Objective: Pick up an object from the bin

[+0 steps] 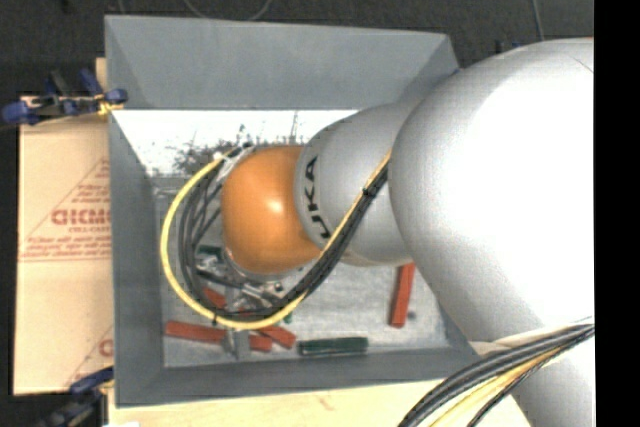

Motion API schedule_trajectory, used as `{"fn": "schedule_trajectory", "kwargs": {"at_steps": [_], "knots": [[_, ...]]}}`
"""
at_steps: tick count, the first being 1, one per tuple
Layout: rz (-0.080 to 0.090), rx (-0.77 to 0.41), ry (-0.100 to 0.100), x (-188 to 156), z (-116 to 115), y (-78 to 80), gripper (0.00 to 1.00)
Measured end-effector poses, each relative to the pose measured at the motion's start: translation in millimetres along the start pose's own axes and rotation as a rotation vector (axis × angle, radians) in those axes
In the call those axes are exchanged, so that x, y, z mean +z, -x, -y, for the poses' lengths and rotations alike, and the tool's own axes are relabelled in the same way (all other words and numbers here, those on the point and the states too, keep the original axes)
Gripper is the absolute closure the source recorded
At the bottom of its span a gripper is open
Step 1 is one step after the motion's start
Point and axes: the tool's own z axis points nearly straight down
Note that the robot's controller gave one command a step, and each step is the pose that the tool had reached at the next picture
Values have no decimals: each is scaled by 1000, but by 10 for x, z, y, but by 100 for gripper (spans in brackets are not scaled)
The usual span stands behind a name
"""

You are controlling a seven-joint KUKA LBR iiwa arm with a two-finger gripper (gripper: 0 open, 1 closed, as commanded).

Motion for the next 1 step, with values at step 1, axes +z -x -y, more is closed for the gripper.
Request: {"fn": "schedule_trajectory", "kwargs": {"at_steps": [1], "knots": [[5, 5, 0, -64, 3, 24, 100]]}}
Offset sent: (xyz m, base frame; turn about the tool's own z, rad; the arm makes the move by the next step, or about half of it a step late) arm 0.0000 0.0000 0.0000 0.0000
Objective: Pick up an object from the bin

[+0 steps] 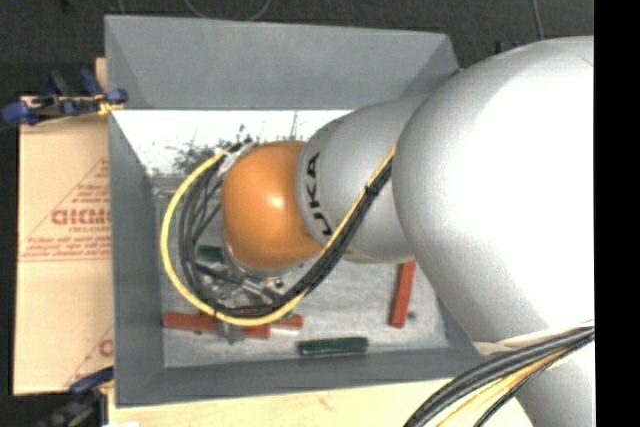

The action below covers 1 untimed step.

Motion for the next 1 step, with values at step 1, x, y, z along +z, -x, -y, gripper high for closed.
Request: {"fn": "schedule_trajectory", "kwargs": {"at_steps": [1], "knots": [[7, -29, -1, -1335, 467, -286, 100]]}}
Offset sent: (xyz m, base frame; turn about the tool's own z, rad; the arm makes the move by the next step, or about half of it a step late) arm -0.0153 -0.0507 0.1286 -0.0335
